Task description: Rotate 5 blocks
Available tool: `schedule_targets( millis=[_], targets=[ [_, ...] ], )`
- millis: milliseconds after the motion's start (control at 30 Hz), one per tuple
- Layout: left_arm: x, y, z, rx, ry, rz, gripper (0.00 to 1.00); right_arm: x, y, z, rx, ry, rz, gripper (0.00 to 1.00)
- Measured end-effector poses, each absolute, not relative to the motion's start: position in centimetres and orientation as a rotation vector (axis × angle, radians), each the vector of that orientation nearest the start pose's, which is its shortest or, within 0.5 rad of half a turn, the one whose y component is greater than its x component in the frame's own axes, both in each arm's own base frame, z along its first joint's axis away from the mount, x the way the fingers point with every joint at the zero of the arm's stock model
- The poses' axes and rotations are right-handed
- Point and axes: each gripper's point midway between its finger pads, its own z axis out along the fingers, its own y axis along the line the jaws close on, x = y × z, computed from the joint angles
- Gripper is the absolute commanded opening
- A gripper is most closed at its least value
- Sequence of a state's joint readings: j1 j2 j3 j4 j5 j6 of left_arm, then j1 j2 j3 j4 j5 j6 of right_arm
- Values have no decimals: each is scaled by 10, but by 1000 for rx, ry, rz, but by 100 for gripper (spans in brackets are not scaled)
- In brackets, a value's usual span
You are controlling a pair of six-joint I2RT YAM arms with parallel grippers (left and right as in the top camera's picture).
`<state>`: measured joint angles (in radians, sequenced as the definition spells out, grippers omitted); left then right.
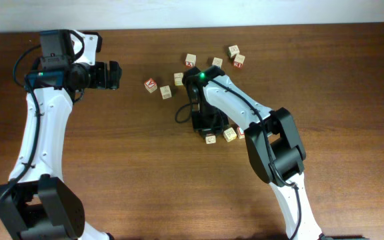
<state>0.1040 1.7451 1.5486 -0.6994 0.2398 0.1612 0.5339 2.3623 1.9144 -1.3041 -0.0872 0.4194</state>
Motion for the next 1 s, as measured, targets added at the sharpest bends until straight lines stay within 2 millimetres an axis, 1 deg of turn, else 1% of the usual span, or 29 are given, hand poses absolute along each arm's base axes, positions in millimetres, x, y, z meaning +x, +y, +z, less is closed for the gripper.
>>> schedule_targets(
  millis=[33, 67, 233, 267, 300, 333, 367, 400, 433, 467, 500, 533, 567, 633, 667, 700, 733, 767, 800, 867, 967, 1000],
  targets=[
    [470, 8, 196, 173, 2434, -178, 99, 344, 220, 4, -179, 3342, -19, 36],
    [470, 8, 196, 172, 2434, -178, 99, 345, 220, 4, -174, 3338, -25, 37],
    [470, 8, 196, 172, 2434, -178, 99, 350, 221, 2, -174, 3319, -13, 39],
    [470, 8, 196, 173, 2434, -178, 99, 353, 220, 4, -170, 3314, -8, 41],
    [470, 8, 196, 172, 2434, -178, 99, 368, 221, 14, -155, 3275, 29, 47],
    [470, 8, 196, 172, 2433, -178, 99, 401, 224, 38, -149, 3170, 109, 49],
    [470, 8, 196, 172, 2433, -178, 99, 434, 232, 56, -190, 3042, 180, 51],
    [470, 8, 196, 172, 2433, -178, 99, 465, 245, 74, -225, 2899, 243, 52],
    [470, 8, 196, 172, 2433, -178, 99, 492, 259, 83, -239, 2770, 292, 54],
    [469, 8, 196, 172, 2437, -179, 99, 514, 271, 93, -259, 2655, 327, 58],
    [470, 8, 196, 173, 2435, -179, 99, 524, 276, 98, -265, 2603, 334, 61],
    [470, 8, 196, 172, 2433, -178, 99, 534, 281, 93, -285, 2565, 333, 63],
    [470, 8, 196, 173, 2433, -178, 99, 541, 287, 73, -313, 2555, 314, 65],
    [470, 8, 196, 172, 2434, -178, 99, 547, 293, 41, -341, 2558, 302, 68],
    [470, 8, 196, 173, 2434, -178, 99, 550, 296, 33, -347, 2552, 308, 68],
    [470, 8, 196, 172, 2434, -178, 99, 553, 298, 32, -347, 2536, 309, 68],
    [470, 8, 196, 172, 2434, -178, 99, 553, 299, 18, -349, 2548, 304, 68],
    [470, 8, 196, 172, 2433, -178, 99, 553, 300, 12, -357, 2549, 297, 63],
    [470, 8, 196, 172, 2433, -178, 99, 554, 300, 13, -361, 2544, 294, 50],
    [470, 8, 196, 172, 2434, -178, 99, 554, 300, 13, -371, 2542, 291, 31],
    [470, 8, 196, 173, 2434, -178, 99, 553, 300, 13, -369, 2544, 291, 26],
    [470, 8, 196, 172, 2434, -178, 99, 550, 298, 13, -372, 2565, 283, 25]
  ],
)
